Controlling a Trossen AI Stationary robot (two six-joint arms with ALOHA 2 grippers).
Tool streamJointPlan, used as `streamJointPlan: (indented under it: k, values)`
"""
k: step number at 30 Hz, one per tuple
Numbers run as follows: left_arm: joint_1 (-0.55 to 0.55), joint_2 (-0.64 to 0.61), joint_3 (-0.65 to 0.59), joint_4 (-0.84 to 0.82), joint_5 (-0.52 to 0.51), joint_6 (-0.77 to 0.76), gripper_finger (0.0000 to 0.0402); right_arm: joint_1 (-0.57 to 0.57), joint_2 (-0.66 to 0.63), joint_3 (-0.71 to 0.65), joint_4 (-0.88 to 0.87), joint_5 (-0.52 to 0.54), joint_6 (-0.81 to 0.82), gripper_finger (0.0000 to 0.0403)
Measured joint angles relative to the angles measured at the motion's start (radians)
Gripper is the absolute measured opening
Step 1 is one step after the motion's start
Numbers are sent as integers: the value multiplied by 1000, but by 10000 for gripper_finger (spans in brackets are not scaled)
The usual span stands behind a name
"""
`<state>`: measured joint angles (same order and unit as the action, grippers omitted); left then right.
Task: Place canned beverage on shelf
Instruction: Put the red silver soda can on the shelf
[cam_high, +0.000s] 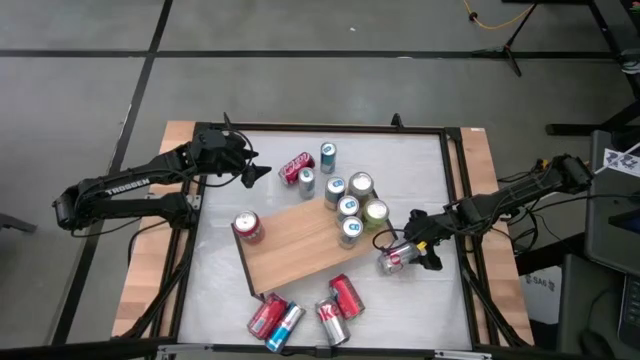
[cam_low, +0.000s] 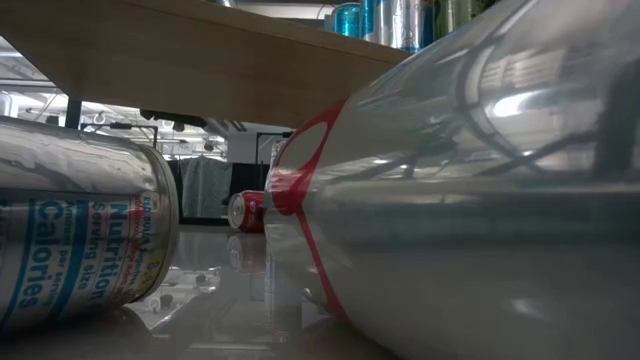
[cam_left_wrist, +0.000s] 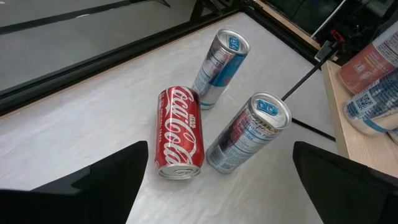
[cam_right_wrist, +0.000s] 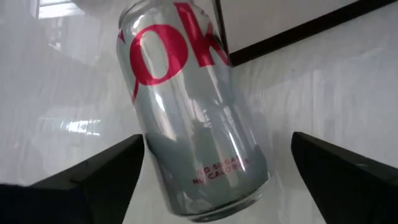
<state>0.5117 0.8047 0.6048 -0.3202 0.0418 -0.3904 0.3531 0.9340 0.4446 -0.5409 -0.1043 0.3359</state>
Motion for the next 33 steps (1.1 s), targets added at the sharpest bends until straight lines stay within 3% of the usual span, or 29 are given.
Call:
streamJointPlan:
  k: [21,33]
  values:
    - [0,0,0,0,0,-1,395,0,4,0,25,-20,26,383]
    - [0,0,0,0,0,-1,395,1,155,2,113,-35,21,382]
